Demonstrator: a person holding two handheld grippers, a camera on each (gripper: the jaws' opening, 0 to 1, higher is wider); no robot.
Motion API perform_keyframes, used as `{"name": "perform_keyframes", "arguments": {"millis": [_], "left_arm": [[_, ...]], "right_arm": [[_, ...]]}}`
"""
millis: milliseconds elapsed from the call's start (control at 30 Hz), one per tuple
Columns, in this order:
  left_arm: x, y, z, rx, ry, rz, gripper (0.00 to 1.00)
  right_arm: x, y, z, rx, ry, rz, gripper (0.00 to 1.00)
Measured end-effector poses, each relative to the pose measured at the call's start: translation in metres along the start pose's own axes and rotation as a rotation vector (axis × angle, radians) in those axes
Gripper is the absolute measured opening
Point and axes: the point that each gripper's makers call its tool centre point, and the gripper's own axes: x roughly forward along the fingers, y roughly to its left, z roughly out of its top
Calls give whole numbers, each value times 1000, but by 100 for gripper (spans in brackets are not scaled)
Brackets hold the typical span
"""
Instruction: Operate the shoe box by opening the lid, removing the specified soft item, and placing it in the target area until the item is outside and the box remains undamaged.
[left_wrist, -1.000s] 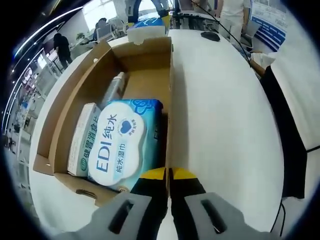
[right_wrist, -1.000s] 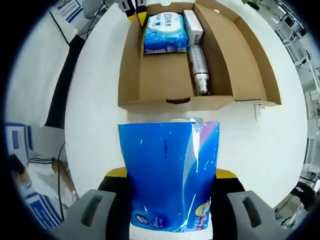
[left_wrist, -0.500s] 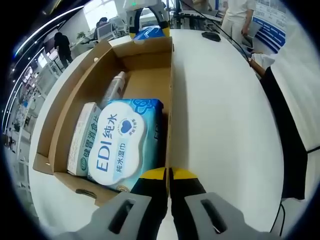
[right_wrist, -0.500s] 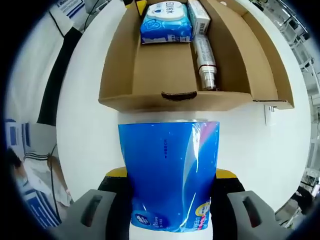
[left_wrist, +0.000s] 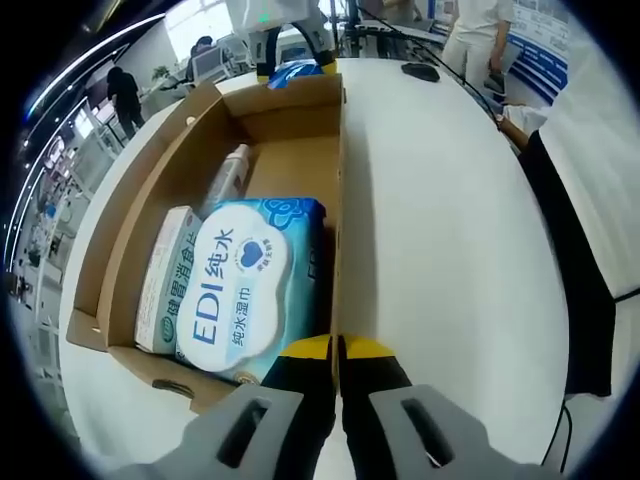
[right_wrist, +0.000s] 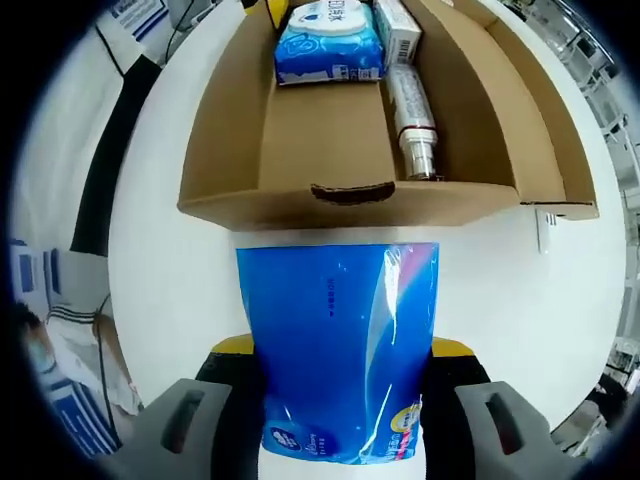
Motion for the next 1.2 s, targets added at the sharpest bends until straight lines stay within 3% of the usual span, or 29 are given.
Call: {"name": "perform_keyframes", "arguments": {"millis": [1200], "left_arm": [[2,0,0,7,-4,7,0]], "right_arm": [[11,-1,-4,-17,7,16,62]]}}
